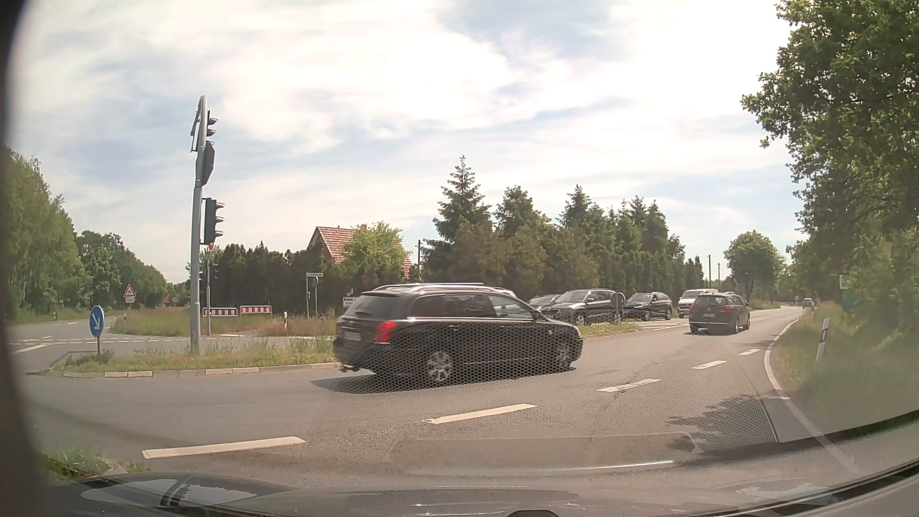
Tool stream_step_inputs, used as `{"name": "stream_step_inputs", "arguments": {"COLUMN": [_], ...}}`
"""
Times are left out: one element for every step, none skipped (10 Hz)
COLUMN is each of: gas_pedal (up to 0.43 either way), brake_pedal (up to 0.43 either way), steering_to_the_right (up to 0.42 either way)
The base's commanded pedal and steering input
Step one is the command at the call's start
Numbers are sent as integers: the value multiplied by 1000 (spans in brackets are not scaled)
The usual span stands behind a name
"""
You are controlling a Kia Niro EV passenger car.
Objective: Follow the waypoints while adhering to traffic rules and regulations
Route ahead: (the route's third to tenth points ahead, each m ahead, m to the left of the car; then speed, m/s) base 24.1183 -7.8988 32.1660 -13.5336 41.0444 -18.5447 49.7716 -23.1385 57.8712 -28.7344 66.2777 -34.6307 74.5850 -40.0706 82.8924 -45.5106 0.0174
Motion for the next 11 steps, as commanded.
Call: {"name": "stream_step_inputs", "arguments": {"gas_pedal": [0,0,0,0,8,39,67,118,157,177,228], "brake_pedal": [0,0,0,0,0,0,0,0,0,0,0], "steering_to_the_right": [84,85,85,84,84,84,84,85,85,84,84]}}
